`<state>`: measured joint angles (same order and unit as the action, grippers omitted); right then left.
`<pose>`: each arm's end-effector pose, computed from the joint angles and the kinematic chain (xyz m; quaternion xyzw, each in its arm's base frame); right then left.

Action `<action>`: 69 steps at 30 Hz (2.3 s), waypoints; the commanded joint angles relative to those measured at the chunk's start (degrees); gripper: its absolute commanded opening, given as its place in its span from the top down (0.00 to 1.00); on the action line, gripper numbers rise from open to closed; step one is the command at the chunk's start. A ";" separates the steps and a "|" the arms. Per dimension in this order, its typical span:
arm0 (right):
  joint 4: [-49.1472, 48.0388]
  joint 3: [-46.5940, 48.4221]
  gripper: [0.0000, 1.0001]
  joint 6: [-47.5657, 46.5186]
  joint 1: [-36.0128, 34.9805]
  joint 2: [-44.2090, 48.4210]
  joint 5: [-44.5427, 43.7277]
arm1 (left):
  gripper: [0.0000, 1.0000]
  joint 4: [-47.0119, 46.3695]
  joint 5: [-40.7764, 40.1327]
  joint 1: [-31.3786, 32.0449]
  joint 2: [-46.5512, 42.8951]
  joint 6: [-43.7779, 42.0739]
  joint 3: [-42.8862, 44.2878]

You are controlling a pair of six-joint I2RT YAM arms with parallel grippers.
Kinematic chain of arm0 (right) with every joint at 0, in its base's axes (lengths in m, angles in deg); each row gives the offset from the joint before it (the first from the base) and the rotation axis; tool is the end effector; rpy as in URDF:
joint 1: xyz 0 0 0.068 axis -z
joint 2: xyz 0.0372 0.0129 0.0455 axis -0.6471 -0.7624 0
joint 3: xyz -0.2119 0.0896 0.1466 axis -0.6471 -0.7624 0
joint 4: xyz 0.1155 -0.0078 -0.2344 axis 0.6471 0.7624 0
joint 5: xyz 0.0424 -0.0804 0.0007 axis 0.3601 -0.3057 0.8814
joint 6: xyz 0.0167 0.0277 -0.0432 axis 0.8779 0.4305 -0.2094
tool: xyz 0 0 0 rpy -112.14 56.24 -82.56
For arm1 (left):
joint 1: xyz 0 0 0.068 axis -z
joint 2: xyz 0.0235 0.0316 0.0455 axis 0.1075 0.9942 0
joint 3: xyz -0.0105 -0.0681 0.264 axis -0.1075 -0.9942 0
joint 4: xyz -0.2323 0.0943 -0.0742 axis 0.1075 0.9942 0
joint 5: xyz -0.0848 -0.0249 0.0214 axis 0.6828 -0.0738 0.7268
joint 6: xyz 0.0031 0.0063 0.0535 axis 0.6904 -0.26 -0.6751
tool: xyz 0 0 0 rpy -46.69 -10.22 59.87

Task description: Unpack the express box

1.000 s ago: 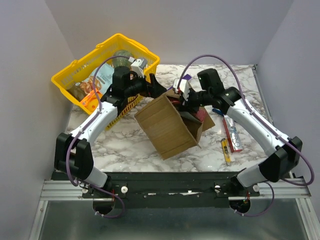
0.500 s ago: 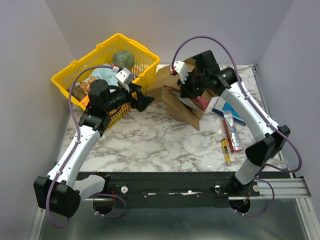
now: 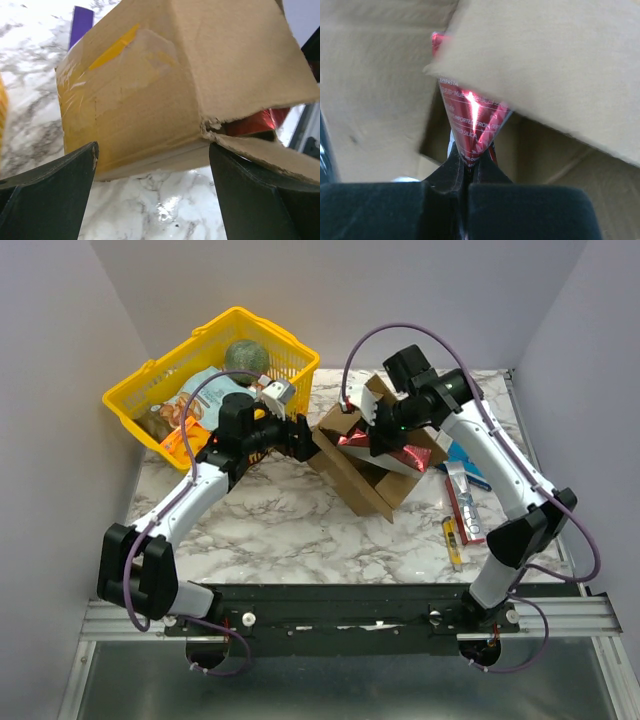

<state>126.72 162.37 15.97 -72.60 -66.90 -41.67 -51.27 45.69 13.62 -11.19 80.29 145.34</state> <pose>0.2867 0.1969 0.3957 -0.6083 0.7274 0.1629 0.2726 0.2902 -0.1261 0.3162 0.2198 0.7494 -0.3975 0.4817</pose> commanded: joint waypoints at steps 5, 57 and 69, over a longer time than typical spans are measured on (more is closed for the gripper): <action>3.50 -12.04 1.00 -7.34 0.71 16.67 -0.82 | 0.01 0.25 -2.55 0.25 5.02 1.29 4.23; -43.99 -64.80 0.44 8.14 42.91 24.09 -19.74 | 0.01 4.82 -3.96 0.34 1.85 -1.96 2.91; -31.86 -39.41 0.21 23.86 42.91 24.62 -4.80 | 0.01 7.89 -5.62 0.25 2.03 -6.96 6.15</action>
<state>90.44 114.70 32.45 -29.82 -42.53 -54.41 -46.14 42.06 13.73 -8.63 77.91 148.42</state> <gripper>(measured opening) 0.769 0.985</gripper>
